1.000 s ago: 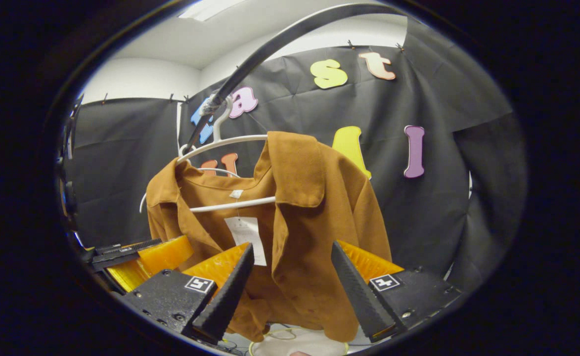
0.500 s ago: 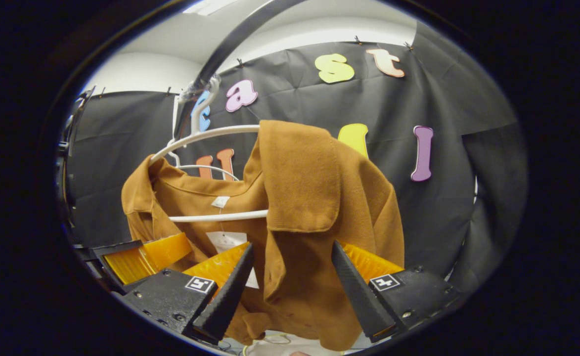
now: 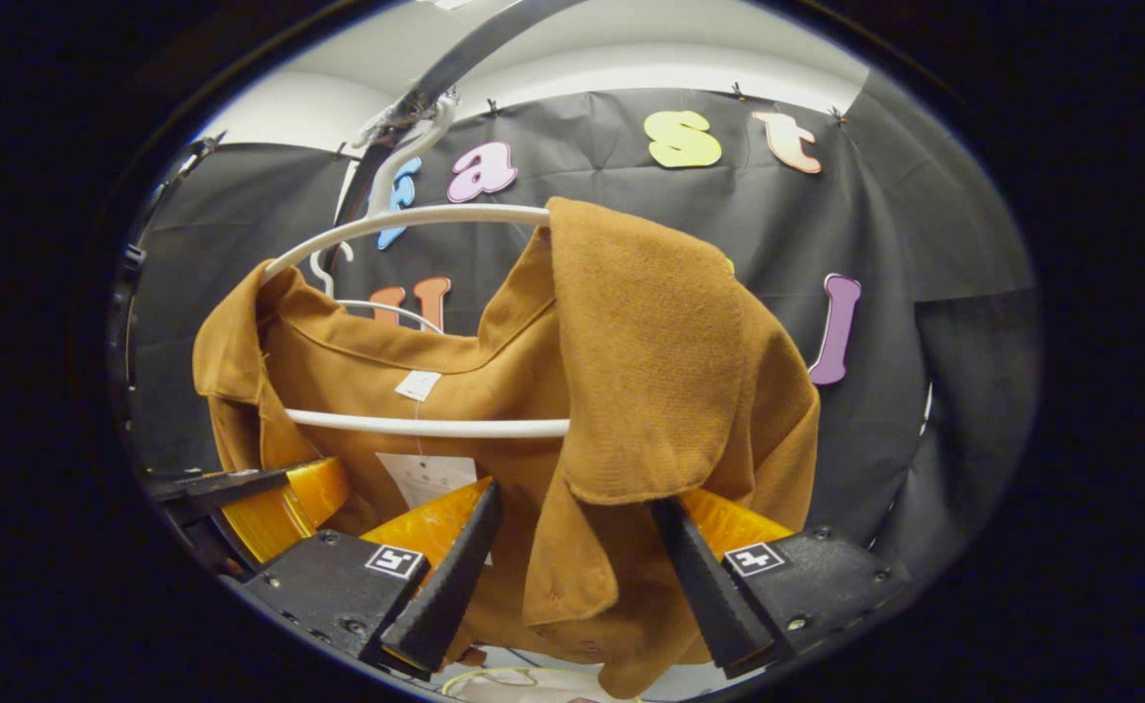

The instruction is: Grasp the clothes on the hanger with both hands and then place them into the laundry hamper below.

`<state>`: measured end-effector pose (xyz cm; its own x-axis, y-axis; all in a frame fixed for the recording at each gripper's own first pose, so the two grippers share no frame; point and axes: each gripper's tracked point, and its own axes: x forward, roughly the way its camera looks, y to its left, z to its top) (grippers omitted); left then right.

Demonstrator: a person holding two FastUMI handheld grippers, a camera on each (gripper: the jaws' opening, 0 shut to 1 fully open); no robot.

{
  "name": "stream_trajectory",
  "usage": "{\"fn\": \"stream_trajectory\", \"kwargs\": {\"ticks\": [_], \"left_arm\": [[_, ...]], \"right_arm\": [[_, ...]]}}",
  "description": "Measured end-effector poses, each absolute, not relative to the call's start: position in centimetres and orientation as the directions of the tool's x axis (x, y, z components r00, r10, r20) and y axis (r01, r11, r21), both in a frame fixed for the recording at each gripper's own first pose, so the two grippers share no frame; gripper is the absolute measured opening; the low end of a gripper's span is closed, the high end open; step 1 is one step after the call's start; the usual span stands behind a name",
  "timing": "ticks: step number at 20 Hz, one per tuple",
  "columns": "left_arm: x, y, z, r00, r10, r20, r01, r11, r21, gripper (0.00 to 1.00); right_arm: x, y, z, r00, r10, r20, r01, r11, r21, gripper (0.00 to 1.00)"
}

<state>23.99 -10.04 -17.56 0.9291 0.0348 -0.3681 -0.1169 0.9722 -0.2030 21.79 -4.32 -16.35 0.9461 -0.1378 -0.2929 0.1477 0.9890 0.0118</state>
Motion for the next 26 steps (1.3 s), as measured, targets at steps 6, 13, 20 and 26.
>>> {"fn": "stream_trajectory", "kwargs": {"ticks": [6, 13, 20, 26], "left_arm": [[23.9, -10.1, -17.2, 0.942, 0.005, -0.335, -0.071, 0.980, -0.186, 0.62], [22.4, -9.2, -16.4, 0.951, -0.043, -0.307, -0.020, 0.979, -0.201, 0.06], [19.6, -7.8, -14.0, 0.956, -0.093, -0.279, 0.026, 0.972, -0.235, 0.01], [18.5, -4.5, -11.3, 0.965, -0.062, -0.253, -0.005, 0.967, -0.256, 0.01]], "right_arm": [[21.2, -5.9, -16.3, 0.941, -0.189, -0.282, 0.195, 0.981, -0.004, 0.72], [18.5, -8.5, -15.8, 0.931, -0.256, -0.258, 0.270, 0.963, 0.020, 0.27], [15.0, -12.4, -13.6, 0.909, -0.373, -0.185, 0.377, 0.926, -0.018, 0.10], [12.9, -15.9, -10.2, 0.877, -0.478, -0.060, 0.476, 0.879, -0.038, 0.10]]}}
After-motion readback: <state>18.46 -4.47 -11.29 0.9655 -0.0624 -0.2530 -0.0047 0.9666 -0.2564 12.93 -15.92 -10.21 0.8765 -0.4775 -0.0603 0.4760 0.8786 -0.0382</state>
